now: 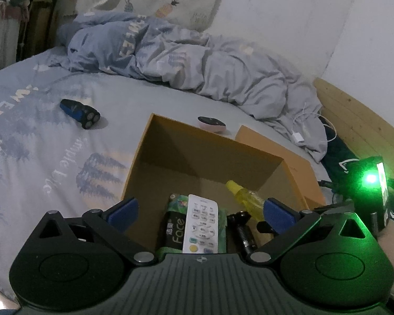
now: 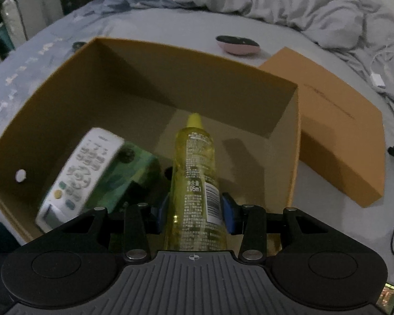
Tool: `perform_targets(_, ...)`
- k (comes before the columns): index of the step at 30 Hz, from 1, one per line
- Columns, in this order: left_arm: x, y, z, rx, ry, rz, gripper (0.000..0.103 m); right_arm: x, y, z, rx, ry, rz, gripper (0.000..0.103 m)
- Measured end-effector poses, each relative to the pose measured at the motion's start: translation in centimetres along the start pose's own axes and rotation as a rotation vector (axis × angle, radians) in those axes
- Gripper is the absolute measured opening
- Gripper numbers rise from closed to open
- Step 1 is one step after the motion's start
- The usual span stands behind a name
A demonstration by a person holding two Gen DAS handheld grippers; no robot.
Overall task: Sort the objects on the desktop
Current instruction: 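Lower the yellow spray bottle into the box and open the right gripper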
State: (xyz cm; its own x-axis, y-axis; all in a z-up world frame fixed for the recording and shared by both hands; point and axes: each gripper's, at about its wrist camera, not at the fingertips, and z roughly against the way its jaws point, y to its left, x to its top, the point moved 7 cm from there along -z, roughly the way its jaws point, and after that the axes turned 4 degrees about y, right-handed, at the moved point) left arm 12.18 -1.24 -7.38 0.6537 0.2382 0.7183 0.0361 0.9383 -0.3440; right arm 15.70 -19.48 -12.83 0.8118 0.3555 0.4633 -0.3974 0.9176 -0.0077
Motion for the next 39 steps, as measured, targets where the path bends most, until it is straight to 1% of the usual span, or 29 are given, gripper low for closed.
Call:
perform_targets(5, -0.2, -0.2, -0.2, -0.006, 0.008, 0.001, 0.103, -0.1, -0.7, -0.8, -0.049, 0.014, -0.001, 0.046)
perform_targets(11, -0.3, -0.2, -0.3, -0.005, 0.013, 0.002, 0.103, 0.1, -0.4, -1.4, -0.073, 0.040, 0.027, 0.046)
perform_targets(28, -0.6, -0.5, -0.6, -0.010, 0.026, -0.008, 0.103, 0.0, 1.0, -3.6, -0.209, 0.130, 0.201, 0.047)
perform_targets(39, -0.5, -0.1, -0.6, -0.015, 0.021, 0.010, 0.103, -0.1, 1.0, -3.2, -0.194, 0.126, 0.183, 0.046)
